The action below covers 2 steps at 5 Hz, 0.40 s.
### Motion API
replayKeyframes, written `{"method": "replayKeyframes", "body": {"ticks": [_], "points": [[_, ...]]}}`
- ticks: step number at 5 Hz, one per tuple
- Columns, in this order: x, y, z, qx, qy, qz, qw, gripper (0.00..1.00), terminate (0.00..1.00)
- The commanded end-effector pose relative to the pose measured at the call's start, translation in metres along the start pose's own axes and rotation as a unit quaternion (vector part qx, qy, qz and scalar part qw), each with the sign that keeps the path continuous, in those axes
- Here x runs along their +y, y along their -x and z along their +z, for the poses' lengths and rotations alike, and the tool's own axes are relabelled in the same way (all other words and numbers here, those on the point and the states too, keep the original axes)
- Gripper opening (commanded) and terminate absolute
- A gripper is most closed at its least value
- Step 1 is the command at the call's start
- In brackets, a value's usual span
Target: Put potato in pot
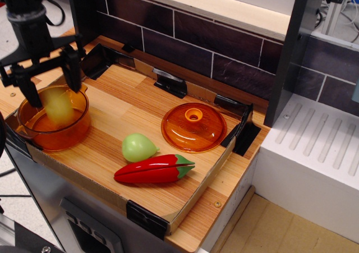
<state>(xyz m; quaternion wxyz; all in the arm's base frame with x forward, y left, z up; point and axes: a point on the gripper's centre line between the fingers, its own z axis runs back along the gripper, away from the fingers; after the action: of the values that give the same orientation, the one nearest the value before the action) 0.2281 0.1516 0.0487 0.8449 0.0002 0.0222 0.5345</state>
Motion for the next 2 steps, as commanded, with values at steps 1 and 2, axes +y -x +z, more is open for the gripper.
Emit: {"method": "replayKeyframes", "body": {"ticks": [1,2], "points": [[-0.001,-0.004,0.034,-0.014,0.036,-0.005,0.9993,1.0,0.0],[-0.005,-0.002,0.057,-0.021,0.056,-0.003,0.9982,1.0,0.0]]}}
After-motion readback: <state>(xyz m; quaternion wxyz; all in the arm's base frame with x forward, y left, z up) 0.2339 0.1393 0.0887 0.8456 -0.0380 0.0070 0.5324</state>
